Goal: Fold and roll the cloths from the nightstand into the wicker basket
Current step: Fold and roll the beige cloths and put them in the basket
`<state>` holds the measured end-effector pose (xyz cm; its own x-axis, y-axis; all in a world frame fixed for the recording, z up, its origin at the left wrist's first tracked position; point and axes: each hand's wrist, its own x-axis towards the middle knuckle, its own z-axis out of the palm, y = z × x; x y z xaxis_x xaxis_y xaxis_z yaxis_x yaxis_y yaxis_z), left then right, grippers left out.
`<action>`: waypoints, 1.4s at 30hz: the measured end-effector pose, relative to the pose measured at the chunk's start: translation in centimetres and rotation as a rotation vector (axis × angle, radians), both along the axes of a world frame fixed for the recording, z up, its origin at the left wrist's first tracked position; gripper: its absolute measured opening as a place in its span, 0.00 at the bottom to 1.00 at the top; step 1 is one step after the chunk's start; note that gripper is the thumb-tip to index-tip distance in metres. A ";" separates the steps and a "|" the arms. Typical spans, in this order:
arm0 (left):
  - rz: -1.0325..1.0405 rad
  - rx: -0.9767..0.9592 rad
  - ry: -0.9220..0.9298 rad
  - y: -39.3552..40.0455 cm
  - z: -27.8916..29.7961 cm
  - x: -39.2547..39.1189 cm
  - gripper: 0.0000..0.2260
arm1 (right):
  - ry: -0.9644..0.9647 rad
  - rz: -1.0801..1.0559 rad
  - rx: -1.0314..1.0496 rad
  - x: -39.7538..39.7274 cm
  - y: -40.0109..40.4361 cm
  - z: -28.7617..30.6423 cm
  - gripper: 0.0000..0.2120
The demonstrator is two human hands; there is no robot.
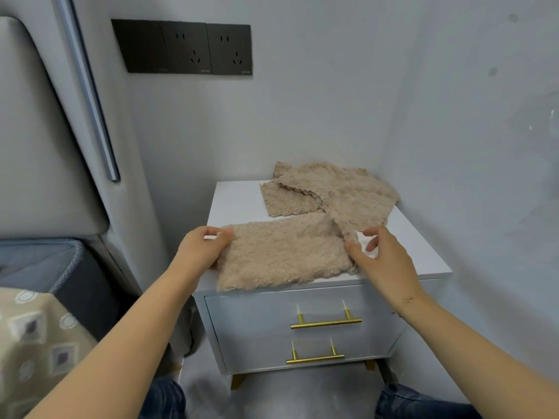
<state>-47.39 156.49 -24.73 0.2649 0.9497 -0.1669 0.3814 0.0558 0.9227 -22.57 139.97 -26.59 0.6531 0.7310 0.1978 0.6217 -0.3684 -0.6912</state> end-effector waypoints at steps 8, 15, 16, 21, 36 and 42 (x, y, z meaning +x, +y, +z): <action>-0.256 0.066 0.461 -1.3 -0.4 -1.7 0.35 | 0.127 0.057 -0.121 -0.2 0.0 0.6 0.09; -0.052 0.269 0.348 0.6 0.0 -1.9 0.13 | 0.504 -0.041 0.282 0.7 1.9 3.1 0.08; -0.029 0.307 0.314 0.5 0.4 -1.8 0.10 | 0.546 -0.043 0.316 0.5 2.4 3.6 0.09; -0.005 0.014 -0.359 0.3 1.8 -0.8 0.07 | 0.670 0.070 0.554 -1.0 5.5 6.0 0.07; -0.386 0.475 0.095 -2.2 2.7 -6.9 0.06 | 0.320 0.323 -0.071 2.3 -0.2 3.4 0.36; -0.493 0.193 0.016 -3.2 2.8 -7.0 0.10 | 0.342 0.477 -0.240 2.2 -3.0 3.5 0.21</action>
